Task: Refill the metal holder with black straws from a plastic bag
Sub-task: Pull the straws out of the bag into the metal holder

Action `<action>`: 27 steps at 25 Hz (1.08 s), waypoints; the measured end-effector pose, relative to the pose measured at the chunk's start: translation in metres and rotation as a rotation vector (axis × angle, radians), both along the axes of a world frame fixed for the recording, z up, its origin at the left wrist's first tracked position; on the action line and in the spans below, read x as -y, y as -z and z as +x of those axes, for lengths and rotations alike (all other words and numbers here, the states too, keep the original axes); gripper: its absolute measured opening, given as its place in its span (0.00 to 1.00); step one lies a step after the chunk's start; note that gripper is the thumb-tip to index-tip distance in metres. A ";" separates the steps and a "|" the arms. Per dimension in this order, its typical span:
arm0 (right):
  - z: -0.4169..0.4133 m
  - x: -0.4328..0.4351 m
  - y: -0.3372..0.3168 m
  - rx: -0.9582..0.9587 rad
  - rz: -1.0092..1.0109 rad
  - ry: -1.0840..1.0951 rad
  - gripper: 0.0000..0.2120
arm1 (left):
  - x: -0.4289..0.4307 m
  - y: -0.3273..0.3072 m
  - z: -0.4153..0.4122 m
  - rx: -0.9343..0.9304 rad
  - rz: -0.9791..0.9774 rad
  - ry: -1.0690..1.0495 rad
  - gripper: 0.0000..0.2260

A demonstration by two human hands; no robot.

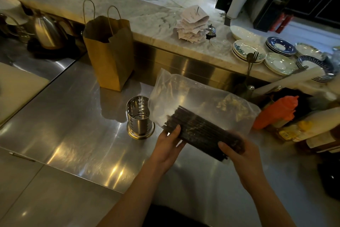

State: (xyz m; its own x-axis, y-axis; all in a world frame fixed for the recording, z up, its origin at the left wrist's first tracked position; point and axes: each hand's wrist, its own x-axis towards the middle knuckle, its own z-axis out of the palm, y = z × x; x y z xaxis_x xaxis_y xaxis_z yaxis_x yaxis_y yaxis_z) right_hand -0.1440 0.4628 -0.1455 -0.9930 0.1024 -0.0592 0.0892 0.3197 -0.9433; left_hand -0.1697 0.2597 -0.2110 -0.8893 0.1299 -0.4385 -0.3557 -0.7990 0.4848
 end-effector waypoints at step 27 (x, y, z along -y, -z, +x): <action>-0.020 0.040 -0.076 -0.234 0.378 -0.240 0.14 | 0.006 -0.009 -0.008 -0.042 0.314 -0.047 0.11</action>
